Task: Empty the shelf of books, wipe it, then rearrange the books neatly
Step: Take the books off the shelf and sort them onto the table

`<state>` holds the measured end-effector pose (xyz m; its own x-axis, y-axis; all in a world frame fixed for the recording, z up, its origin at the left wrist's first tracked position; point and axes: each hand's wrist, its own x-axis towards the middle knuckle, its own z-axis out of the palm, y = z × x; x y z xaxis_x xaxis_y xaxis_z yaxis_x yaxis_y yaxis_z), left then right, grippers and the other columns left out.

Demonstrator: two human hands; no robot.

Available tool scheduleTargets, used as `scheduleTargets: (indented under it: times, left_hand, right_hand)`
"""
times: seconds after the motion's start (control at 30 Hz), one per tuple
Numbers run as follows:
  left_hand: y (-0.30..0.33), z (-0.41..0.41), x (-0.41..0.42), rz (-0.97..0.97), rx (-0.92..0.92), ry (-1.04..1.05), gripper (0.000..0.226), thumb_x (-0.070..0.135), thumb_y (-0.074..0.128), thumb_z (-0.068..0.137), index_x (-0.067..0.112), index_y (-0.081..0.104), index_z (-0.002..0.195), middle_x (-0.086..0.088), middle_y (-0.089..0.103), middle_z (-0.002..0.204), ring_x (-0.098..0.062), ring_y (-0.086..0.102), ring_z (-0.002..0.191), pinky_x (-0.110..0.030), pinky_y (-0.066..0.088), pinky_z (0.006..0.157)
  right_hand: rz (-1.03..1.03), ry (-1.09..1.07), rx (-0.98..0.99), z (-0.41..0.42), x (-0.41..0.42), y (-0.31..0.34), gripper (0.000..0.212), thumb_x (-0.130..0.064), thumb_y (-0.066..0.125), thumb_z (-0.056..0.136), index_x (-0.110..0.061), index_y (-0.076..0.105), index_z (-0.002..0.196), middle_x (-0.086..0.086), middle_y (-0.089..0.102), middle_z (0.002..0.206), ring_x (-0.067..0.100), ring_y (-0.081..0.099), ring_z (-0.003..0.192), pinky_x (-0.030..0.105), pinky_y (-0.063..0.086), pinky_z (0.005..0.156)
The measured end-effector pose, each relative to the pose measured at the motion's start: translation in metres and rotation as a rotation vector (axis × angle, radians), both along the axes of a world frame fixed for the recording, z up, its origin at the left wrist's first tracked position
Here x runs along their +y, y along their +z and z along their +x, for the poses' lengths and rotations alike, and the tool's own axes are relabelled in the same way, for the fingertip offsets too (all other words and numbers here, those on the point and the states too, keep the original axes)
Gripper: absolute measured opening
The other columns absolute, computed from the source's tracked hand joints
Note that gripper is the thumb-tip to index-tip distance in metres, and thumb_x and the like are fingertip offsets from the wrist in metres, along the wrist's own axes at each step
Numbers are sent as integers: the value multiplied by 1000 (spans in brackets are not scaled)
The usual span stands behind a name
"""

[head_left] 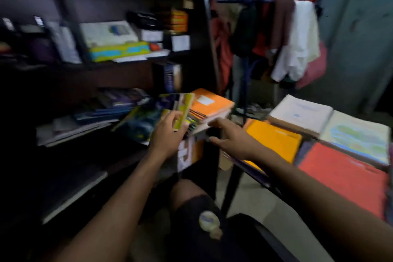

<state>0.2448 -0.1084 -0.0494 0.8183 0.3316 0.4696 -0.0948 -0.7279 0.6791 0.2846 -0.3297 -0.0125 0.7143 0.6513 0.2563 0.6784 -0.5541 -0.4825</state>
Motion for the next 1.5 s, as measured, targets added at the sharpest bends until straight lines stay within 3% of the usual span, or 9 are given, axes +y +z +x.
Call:
scheduleTargets:
  times: [0.17, 0.33, 0.5, 0.63, 0.77, 0.9, 1.1, 1.3, 1.5]
  left_hand:
    - [-27, -7, 98, 150, -15, 284, 56, 45, 61, 76, 20, 61, 126, -10, 61, 124, -34, 59, 114, -44, 48, 98]
    - [-39, 3, 186, 116, 244, 348, 65, 45, 66, 91, 20, 42, 147, -9, 42, 150, -32, 43, 135, -40, 36, 110]
    - [-48, -27, 228, -50, 76, 313, 39, 14, 68, 92, 9, 57, 129, -15, 52, 133, -34, 53, 123, -32, 38, 104]
    - [-46, -44, 259, -168, -30, 515, 41, 8, 68, 90, 15, 57, 129, -10, 50, 133, -28, 49, 128, -34, 37, 110]
    - [-50, -52, 286, -30, 146, 686, 66, 19, 68, 90, 24, 39, 148, -8, 30, 157, -31, 26, 146, -46, 28, 118]
    - [-36, -49, 327, 202, 518, 544, 94, 18, 64, 93, 39, 2, 160, 1, -12, 169, -32, -6, 155, -56, 10, 124]
    - [-61, -47, 366, 345, 581, 469, 91, 61, 54, 95, 47, -10, 157, 0, 8, 170, -30, 10, 155, -51, 14, 122]
    - [-68, -42, 376, 337, 703, 533, 75, 61, 41, 101, 33, 8, 162, -8, -5, 170, -32, 1, 156, -44, 6, 125]
    - [-53, -68, 366, 368, 829, 518, 73, 55, 44, 103, 29, 10, 162, -14, 2, 169, -37, 14, 153, -42, 18, 123]
  right_hand:
    - [42, 95, 1, 6, 127, -6, 38, -26, 65, 93, -15, 56, 128, 5, 59, 127, 18, 55, 119, 28, 42, 97]
    - [11, 157, 7, 16, 229, -19, 37, -24, 65, 92, -10, 55, 125, 8, 59, 124, 20, 55, 116, 22, 36, 89]
    - [34, 215, 92, 11, 305, -35, 36, -23, 65, 91, -16, 55, 125, 7, 60, 123, 22, 57, 114, 25, 38, 86]
    - [-19, 311, 112, 2, 332, -60, 45, -26, 65, 90, -20, 48, 132, 6, 54, 128, 23, 53, 117, 32, 42, 95]
    - [-139, 294, -40, 7, 350, -69, 61, -34, 67, 87, -20, 39, 138, 8, 48, 129, 30, 47, 120, 42, 43, 98]
    - [-172, 77, -294, 36, 383, -42, 83, -40, 73, 82, -19, 27, 150, 12, 37, 145, 36, 37, 133, 48, 40, 103]
    - [-391, -38, -404, 99, 422, -32, 112, -46, 82, 75, -22, 9, 157, 16, 6, 163, 43, 2, 151, 68, 18, 113]
    - [-278, 75, -466, 122, 444, -47, 95, -30, 72, 73, -25, 25, 156, 16, 51, 141, 44, 49, 128, 55, 45, 101]
    - [-263, 179, -523, 106, 438, -48, 98, -32, 77, 69, -34, 22, 150, 11, 58, 133, 42, 56, 119, 55, 51, 92]
